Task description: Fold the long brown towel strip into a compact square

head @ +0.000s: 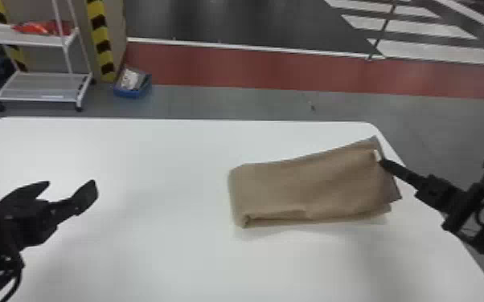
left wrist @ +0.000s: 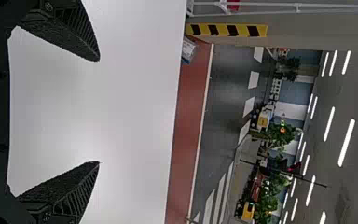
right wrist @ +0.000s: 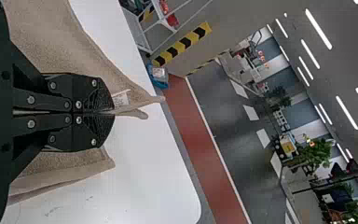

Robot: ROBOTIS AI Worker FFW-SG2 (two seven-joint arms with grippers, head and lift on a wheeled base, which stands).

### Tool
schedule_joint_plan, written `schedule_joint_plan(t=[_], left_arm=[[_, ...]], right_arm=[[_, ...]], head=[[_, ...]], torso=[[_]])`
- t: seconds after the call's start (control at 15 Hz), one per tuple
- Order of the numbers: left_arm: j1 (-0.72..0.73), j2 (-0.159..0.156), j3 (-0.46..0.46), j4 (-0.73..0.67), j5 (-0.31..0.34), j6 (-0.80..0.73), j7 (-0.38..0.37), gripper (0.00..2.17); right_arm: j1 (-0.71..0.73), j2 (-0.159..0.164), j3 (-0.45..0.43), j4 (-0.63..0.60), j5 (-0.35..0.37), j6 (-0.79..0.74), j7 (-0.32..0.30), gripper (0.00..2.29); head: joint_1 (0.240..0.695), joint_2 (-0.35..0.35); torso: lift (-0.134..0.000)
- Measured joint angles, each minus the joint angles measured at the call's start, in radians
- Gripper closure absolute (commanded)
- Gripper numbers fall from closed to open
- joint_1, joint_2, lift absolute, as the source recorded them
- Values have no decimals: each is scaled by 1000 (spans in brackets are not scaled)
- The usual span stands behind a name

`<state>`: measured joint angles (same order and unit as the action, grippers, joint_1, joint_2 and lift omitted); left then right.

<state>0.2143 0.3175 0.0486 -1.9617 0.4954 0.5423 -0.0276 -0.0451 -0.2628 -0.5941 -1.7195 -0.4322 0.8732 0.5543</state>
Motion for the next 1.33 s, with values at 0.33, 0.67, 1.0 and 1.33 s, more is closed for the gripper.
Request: schedule_joint_plan(t=[0.33, 0.67, 1.0, 1.33], left_arm=[[1, 0, -1, 4, -2, 0, 0, 100], [7, 3, 5, 3, -2, 0, 0, 107], [2, -24, -72, -16, 14, -20, 38, 100], [-126, -131, -241, 94, 23, -34, 31, 215]], right_arm=[[-41, -27, 28, 142, 99, -2, 26, -2], [4, 20, -28, 112, 157, -139, 19, 63], [126, 37, -148, -50, 66, -236, 58, 66], [298, 106, -260, -139, -31, -317, 172, 90]], head=[[695, -210], [695, -235], [695, -317], [695, -350]], torso=[[-124], [-124], [-124], [-124]])
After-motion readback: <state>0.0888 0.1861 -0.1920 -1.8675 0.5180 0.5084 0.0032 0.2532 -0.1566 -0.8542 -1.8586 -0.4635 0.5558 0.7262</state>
